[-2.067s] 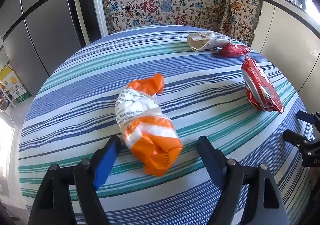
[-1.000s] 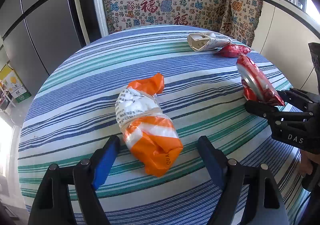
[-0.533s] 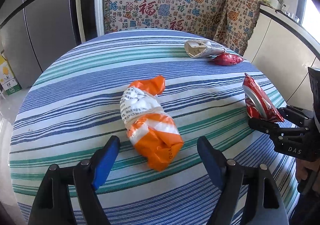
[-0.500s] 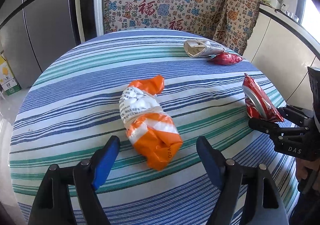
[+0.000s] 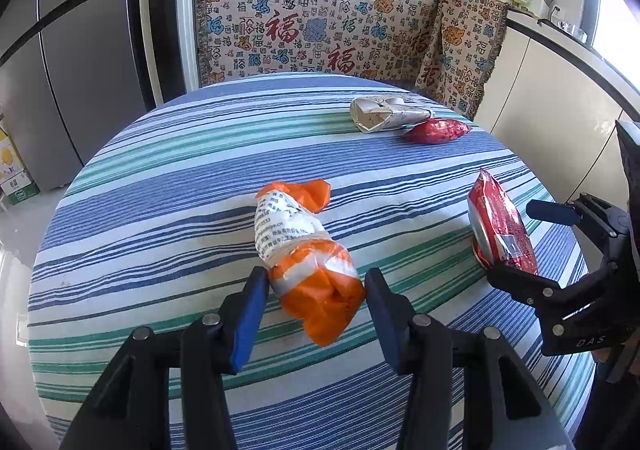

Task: Collect trash
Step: 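Grasp the red foil bag with the right gripper while the left holds the wrapper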

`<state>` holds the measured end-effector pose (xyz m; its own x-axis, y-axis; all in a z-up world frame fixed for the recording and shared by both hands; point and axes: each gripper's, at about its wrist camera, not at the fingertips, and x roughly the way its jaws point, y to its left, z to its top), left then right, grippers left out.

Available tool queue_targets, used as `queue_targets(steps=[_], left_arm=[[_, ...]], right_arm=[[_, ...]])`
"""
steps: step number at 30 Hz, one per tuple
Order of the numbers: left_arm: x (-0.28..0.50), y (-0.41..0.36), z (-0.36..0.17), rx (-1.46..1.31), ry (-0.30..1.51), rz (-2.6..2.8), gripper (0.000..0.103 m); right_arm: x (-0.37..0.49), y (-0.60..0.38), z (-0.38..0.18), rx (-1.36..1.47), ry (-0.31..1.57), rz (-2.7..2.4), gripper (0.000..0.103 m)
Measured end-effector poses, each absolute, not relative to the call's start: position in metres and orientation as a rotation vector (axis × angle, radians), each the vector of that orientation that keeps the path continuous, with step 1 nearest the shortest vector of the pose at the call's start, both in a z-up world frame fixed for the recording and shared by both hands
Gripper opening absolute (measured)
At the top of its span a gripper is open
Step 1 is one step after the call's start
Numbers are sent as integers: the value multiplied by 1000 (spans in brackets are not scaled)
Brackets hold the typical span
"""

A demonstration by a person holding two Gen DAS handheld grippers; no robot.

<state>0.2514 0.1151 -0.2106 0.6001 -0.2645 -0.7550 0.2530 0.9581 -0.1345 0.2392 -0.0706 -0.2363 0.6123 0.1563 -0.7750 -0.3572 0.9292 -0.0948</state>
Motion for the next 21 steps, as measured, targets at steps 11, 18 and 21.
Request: queue_targets(steps=[11, 18, 21], left_arm=[[233, 112, -198, -42, 855, -329, 49], [225, 81, -187, -27, 849, -395, 49], [223, 60, -184, -17, 847, -427, 49]], right_arm=[[236, -74, -233, -196, 900, 322, 79], [230, -94, -217, -99, 893, 335, 79], [226, -104, -212, -76, 886, 331, 79]])
